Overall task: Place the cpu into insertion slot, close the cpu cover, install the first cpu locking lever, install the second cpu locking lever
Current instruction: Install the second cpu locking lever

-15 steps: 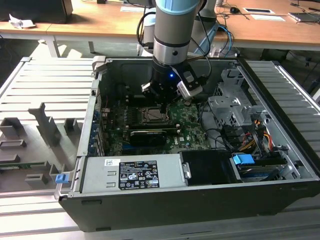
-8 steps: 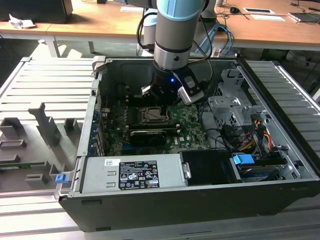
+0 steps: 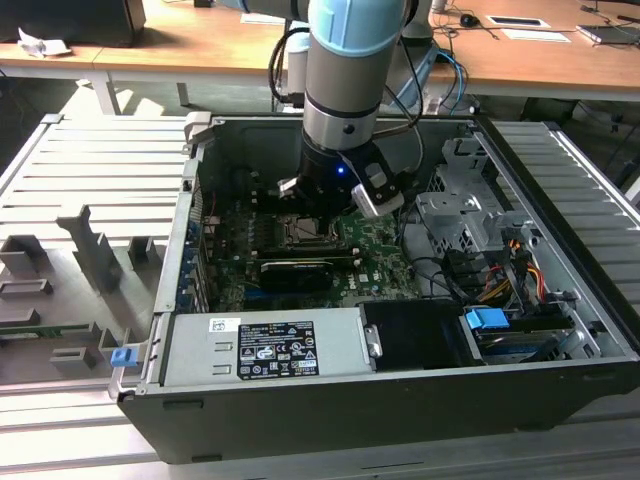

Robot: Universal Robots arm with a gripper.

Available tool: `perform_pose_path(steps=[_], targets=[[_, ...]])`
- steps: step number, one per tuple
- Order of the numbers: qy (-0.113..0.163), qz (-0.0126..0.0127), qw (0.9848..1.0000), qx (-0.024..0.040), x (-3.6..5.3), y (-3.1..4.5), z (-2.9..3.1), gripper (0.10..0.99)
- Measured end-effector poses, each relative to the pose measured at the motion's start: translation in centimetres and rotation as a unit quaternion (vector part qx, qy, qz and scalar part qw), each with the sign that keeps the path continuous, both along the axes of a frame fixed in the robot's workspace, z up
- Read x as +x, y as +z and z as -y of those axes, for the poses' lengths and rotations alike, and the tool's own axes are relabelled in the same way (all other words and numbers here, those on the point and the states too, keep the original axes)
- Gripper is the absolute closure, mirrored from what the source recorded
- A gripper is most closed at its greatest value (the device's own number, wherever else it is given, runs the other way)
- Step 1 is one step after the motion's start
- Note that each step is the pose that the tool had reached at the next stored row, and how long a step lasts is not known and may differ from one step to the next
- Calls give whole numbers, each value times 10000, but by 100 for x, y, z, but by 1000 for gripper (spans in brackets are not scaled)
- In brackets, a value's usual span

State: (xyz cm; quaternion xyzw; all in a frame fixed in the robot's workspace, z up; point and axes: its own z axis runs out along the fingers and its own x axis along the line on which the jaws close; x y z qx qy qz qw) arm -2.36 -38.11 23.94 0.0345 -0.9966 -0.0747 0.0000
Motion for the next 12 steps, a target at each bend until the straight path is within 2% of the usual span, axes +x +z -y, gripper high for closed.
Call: perform_pose_path(steps=[4,5,9,10,11,12], targets=[[5,0,10000,0,-216,-28,43,980],[7,0,10000,-1,-283,-66,44,980],[8,0,10000,-1,-308,-165,44,980],[8,-1,10000,5,-319,-231,48,980],[9,-1,10000,31,-340,-244,63,980],[9,-1,10000,95,-404,-259,87,980]])
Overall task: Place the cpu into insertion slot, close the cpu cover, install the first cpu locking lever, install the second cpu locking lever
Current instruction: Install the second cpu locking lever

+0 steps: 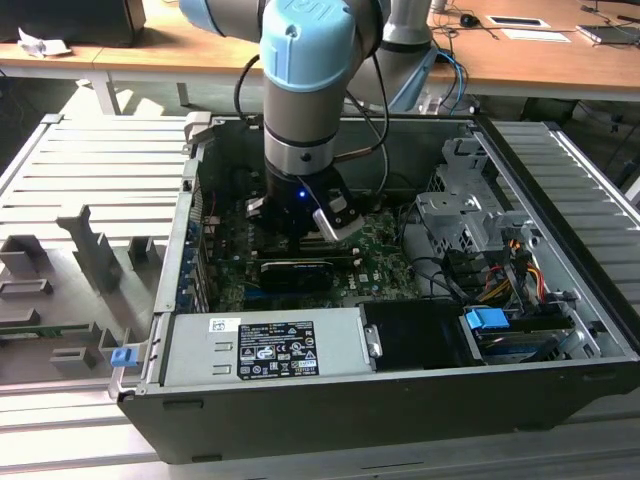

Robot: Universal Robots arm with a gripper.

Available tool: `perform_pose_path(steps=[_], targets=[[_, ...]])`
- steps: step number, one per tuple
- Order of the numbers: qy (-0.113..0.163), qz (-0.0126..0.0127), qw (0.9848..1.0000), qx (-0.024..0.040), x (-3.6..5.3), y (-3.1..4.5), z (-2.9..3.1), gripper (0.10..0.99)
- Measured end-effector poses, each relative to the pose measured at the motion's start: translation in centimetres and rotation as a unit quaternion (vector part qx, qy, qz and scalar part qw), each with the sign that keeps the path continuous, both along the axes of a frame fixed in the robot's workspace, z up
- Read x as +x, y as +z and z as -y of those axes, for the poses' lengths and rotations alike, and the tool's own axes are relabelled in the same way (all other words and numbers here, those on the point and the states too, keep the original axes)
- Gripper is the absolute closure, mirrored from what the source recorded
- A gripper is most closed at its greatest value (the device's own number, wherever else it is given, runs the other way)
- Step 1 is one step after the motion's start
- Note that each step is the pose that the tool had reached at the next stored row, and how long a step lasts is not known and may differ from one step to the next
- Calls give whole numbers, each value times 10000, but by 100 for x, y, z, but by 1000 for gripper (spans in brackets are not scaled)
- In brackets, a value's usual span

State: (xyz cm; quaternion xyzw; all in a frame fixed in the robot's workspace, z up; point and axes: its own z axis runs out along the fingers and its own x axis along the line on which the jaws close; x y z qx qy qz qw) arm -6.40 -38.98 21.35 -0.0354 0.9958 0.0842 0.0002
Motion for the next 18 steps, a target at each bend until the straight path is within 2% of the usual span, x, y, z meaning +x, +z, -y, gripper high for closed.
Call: perform_pose_path(steps=[3,5,7,12,18], targets=[[0,0,9998,182,-39,-27,63,980],[1,1,9997,254,-77,-69,94,980],[0,0,9995,314,-108,-116,94,980],[1,0,9991,415,-108,-157,77,980],[0,-1,9990,445,-166,-203,57,980]])
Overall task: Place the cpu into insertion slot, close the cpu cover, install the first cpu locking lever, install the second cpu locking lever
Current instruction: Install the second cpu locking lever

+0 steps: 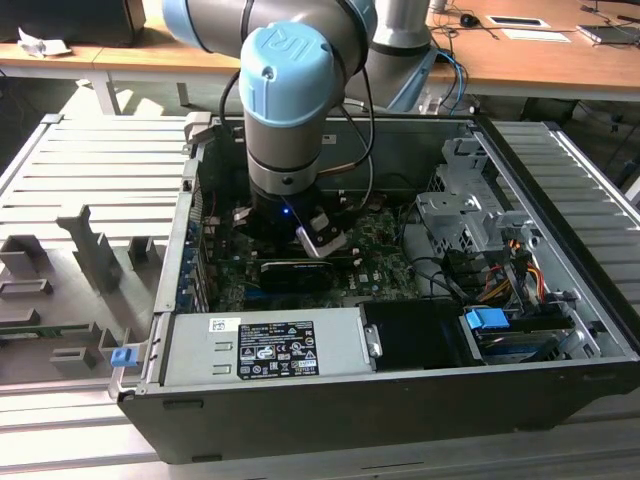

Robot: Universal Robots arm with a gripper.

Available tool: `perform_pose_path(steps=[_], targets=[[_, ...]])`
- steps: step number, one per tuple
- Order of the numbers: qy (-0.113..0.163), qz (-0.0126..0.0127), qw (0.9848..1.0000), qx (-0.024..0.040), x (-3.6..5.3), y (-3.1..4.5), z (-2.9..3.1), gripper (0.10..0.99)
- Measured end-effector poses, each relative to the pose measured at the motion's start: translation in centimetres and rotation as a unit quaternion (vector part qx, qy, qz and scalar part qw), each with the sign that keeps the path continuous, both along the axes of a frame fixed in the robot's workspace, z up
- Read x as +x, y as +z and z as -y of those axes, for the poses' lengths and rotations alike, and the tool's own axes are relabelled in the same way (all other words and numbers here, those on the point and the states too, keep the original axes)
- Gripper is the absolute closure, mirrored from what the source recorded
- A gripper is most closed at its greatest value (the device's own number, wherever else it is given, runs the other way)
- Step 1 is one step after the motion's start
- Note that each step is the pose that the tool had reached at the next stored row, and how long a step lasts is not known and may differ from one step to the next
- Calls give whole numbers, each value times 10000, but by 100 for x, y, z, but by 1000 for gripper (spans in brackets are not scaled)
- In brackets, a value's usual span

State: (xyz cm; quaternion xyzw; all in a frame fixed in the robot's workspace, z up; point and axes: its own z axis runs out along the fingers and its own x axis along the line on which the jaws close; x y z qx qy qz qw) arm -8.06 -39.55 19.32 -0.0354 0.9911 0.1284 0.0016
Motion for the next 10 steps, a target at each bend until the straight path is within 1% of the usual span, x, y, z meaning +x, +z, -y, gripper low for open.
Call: perform_pose_path(steps=[1,3,5,6,8,10], targets=[[0,5,10000,3,-1,18,-1,980],[0,3,10000,2,-4,100,-1,980],[0,2,10000,0,-9,228,0,980],[0,2,10000,0,-9,263,0,980],[0,1,10000,0,-9,310,0,980],[0,1,10000,-1,-9,334,0,980]])
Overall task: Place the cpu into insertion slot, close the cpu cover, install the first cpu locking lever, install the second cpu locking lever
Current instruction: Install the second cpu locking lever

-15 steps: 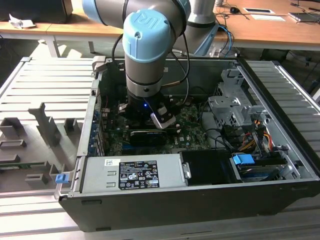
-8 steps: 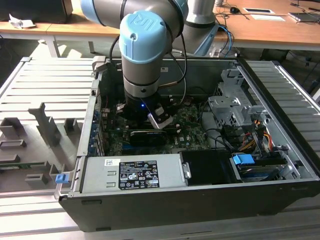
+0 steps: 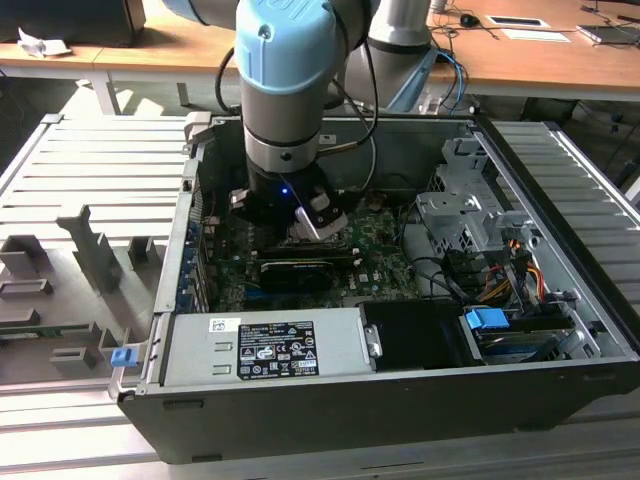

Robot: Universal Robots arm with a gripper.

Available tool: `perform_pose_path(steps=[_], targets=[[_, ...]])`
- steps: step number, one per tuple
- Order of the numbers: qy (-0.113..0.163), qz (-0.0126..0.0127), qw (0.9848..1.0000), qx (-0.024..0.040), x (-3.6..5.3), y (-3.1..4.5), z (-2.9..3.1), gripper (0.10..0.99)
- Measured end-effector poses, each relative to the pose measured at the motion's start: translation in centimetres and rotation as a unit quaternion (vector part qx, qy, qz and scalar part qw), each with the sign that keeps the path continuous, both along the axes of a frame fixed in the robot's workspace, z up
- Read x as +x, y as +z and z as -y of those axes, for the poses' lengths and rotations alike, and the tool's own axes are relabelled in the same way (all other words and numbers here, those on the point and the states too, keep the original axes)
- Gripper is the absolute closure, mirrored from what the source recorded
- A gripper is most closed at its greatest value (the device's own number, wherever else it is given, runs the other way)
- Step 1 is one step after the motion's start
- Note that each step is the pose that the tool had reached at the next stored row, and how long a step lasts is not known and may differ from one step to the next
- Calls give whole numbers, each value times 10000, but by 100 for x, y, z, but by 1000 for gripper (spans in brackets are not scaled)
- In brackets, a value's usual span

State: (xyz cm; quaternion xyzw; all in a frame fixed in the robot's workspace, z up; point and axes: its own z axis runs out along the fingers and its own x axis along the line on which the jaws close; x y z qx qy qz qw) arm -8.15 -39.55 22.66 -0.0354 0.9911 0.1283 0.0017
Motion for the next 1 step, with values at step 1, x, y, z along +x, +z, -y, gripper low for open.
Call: perform_pose_path(steps=[1], targets=[[0,0,10000,1,0,2,-1,980]])
